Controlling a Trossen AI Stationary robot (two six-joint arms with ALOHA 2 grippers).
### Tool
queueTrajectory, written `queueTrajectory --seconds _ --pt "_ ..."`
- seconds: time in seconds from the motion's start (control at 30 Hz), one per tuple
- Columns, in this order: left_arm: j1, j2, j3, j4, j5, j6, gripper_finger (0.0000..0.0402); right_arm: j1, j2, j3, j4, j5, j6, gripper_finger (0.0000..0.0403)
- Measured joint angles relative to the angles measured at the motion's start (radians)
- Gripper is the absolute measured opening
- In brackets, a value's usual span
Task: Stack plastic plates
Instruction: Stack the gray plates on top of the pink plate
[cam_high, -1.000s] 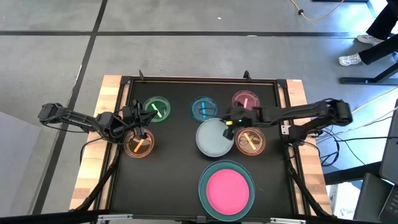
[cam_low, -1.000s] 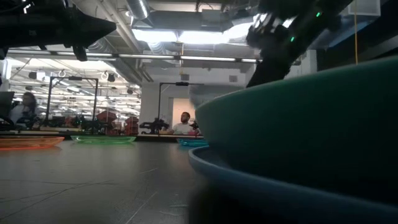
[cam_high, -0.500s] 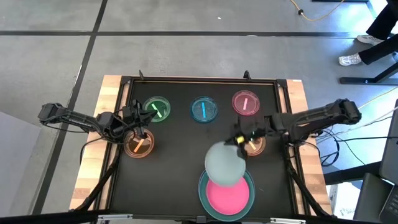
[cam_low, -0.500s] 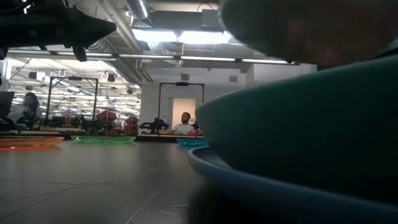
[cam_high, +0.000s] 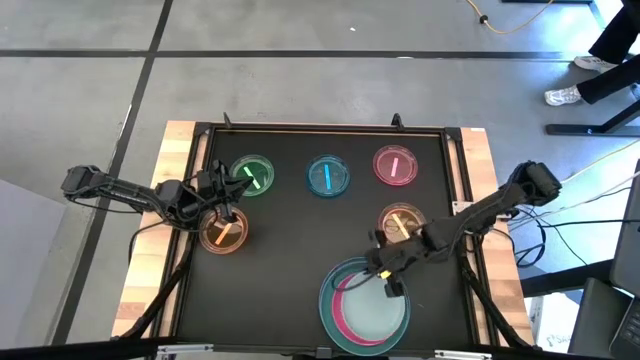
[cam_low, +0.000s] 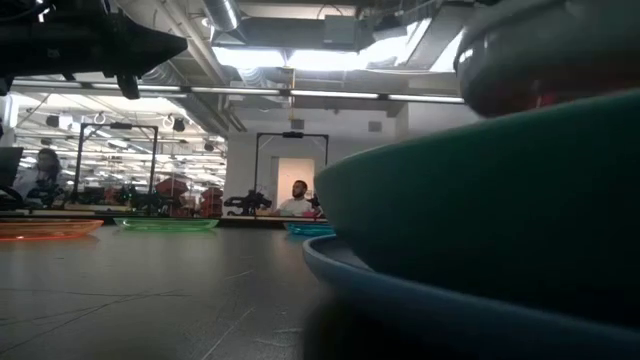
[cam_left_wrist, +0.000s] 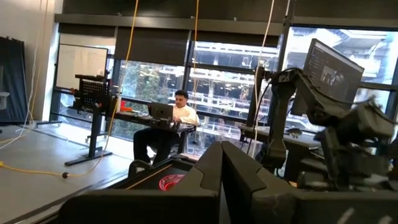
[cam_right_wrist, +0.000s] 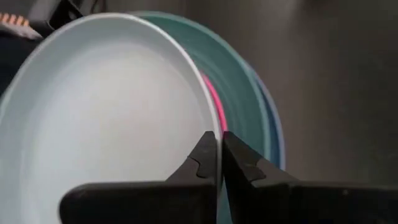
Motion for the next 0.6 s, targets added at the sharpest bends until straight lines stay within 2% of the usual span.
queueTrajectory --seconds 0.3,0.43,0.6 --pt "0.0 0.0 0.0 0.0 -0.001 0.0 0.0002 0.006 0.107 0.0 0.073 0.0 0.0 0.0012" --pt "0.0 0.0 0.0 0.0 -0.002 0.0 0.0002 0.006 0.11 0.001 0.068 -0.033 0.0 0.0058" --pt "0.0 0.0 0.0 -0.001 -0.002 0.0 0.0002 0.006 0.076 0.098 -0.136 -0.08 -0.046 0.0119"
